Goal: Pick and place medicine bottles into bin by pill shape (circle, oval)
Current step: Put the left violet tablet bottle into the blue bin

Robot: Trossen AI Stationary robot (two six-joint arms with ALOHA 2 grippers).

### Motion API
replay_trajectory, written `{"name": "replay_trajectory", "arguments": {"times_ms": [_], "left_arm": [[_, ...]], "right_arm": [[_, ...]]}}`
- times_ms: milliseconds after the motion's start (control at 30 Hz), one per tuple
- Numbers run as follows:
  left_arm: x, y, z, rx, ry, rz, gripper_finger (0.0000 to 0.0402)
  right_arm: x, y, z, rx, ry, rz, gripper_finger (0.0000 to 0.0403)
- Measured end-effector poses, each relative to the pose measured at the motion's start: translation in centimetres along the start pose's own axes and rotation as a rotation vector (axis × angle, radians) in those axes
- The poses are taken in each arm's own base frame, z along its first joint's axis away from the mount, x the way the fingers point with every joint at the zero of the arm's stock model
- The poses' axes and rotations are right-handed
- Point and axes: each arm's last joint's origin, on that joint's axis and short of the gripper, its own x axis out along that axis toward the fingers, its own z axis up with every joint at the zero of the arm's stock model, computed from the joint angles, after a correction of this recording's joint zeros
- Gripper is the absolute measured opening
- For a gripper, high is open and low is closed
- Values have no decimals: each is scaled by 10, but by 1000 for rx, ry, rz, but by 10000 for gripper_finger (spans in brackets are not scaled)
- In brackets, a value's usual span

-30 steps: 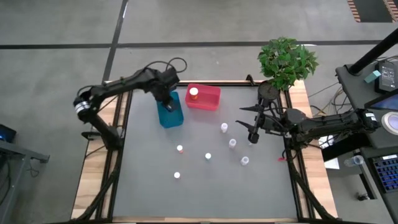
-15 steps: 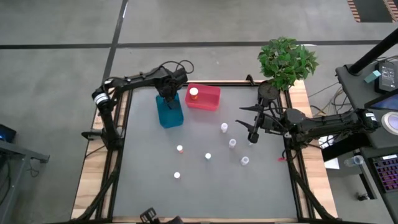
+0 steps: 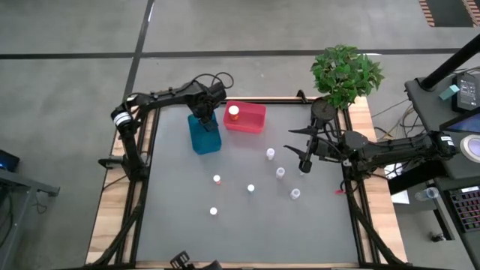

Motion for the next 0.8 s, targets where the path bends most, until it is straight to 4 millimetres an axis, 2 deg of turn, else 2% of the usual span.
{"name": "replay_trajectory", "arguments": {"times_ms": [800], "left_arm": [[14,-5,-11,-28,71,2,98]], "right_arm": [[0,0,0,0,2,1,226]]}}
